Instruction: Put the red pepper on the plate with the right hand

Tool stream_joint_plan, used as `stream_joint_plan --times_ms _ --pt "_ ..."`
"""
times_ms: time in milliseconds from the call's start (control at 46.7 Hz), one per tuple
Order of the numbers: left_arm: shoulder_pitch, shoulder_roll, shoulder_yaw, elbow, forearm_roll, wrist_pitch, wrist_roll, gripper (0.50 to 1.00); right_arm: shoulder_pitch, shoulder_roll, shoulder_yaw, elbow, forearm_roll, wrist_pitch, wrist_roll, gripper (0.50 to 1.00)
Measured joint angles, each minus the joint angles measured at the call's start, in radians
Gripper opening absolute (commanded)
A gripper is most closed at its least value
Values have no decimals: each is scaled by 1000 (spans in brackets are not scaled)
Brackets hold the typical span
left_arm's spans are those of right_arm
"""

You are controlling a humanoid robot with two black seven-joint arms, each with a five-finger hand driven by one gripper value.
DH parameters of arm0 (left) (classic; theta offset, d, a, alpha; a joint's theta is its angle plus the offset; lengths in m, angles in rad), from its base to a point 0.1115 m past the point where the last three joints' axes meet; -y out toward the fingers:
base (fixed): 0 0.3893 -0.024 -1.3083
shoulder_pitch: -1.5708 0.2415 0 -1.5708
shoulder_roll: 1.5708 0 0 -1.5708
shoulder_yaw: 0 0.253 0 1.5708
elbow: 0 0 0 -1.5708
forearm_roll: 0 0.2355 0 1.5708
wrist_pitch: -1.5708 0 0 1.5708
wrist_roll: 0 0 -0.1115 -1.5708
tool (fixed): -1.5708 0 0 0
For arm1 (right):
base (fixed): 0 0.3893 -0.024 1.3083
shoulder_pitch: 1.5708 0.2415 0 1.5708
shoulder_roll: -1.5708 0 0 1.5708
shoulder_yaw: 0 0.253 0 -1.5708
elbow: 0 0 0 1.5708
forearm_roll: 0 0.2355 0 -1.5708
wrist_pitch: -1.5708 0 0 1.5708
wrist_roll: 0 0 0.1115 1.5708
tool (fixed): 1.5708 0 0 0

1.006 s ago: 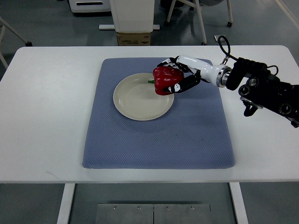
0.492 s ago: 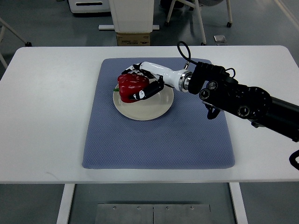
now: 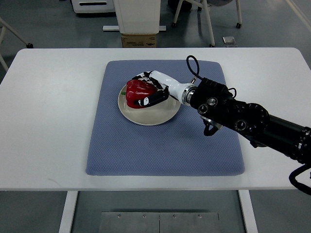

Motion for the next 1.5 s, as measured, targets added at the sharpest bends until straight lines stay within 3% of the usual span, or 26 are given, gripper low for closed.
stream_joint_plan --times_ms 407,449,514,599,642,1198,1498 --pt "0 0 0 0 0 0 0 1000 -32 0 -2 -5 0 -16 0 512" --pt "0 0 0 0 0 0 0 1000 -33 0 -2 -5 0 -16 0 643" --pt "0 0 0 0 0 0 0 1000 -33 0 -2 -5 0 -16 3 796" --pt "0 0 0 0 0 0 0 1000 -33 0 -1 -5 1 -16 7 939" --pt "0 0 0 0 0 0 0 1000 -34 0 2 -5 1 -17 10 983" --pt "0 0 0 0 0 0 0 1000 -40 -1 76 3 42 -16 10 998" --pt "1 0 0 0 0 0 0 1000 -37 -191 137 37 113 -14 11 995"
